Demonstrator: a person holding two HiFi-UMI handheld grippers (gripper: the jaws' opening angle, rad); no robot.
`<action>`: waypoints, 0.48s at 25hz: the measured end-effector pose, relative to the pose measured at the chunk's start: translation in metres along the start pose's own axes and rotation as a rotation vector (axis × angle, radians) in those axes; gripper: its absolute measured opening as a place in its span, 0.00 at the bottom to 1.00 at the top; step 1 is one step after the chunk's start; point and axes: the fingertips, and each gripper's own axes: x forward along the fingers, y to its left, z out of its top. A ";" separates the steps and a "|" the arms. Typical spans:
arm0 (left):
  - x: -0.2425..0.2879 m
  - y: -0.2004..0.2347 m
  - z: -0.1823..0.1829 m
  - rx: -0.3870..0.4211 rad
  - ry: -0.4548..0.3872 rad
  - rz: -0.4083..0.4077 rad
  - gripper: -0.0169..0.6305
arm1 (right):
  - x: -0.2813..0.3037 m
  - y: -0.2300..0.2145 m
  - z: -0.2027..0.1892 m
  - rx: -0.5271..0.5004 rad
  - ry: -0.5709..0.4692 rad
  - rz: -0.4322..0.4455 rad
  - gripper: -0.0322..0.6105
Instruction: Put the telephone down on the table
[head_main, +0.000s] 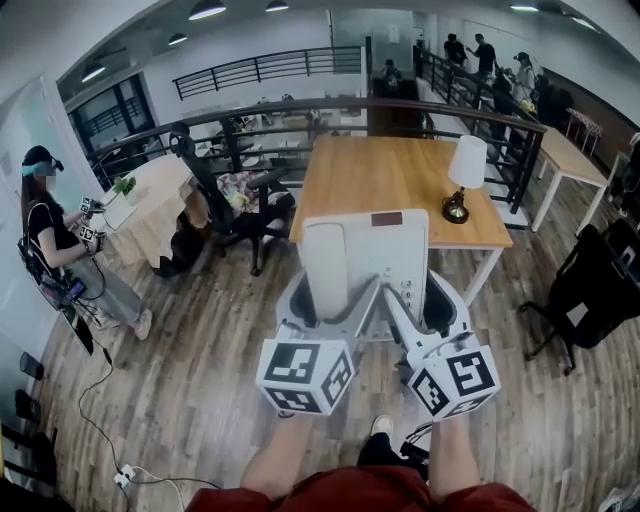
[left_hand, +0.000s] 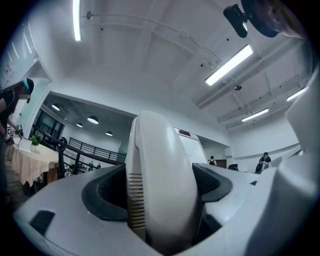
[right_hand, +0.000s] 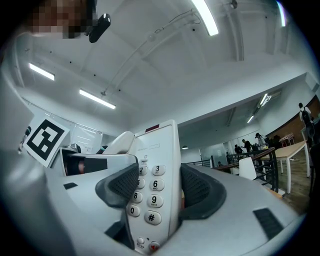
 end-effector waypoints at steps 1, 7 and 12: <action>0.008 0.001 -0.002 0.000 0.002 0.000 0.66 | 0.005 -0.007 -0.002 0.001 0.001 -0.001 0.47; 0.060 0.007 -0.008 0.002 0.010 -0.002 0.66 | 0.035 -0.049 -0.008 0.006 0.001 -0.006 0.47; 0.113 0.006 -0.015 0.011 0.026 0.000 0.66 | 0.061 -0.095 -0.014 0.025 0.001 -0.011 0.47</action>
